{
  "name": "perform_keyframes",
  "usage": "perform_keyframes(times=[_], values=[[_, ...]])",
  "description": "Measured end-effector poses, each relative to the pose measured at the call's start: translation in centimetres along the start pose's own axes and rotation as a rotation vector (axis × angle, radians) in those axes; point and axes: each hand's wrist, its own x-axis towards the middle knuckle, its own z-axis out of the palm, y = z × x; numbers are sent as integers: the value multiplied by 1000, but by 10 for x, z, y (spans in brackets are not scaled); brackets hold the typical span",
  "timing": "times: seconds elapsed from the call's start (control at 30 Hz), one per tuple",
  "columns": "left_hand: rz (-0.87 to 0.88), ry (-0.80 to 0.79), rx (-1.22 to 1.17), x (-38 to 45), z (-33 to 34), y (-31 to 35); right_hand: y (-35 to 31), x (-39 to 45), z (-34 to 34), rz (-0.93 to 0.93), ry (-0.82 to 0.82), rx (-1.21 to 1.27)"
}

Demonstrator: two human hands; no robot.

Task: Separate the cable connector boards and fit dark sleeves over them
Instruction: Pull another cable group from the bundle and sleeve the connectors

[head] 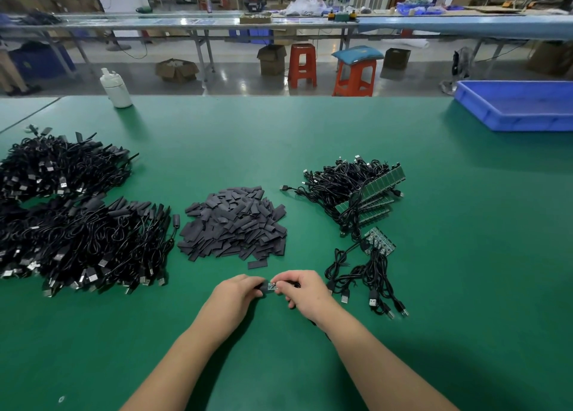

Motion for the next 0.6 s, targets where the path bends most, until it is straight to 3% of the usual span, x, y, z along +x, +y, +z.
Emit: perform_keyframes(times=[0.23, 0.6], values=[[58, -14, -8, 7, 4, 12, 3, 0, -3, -27, 9, -9], [-8, 88, -98, 5, 5, 15, 3, 0, -2, -42, -9, 3]])
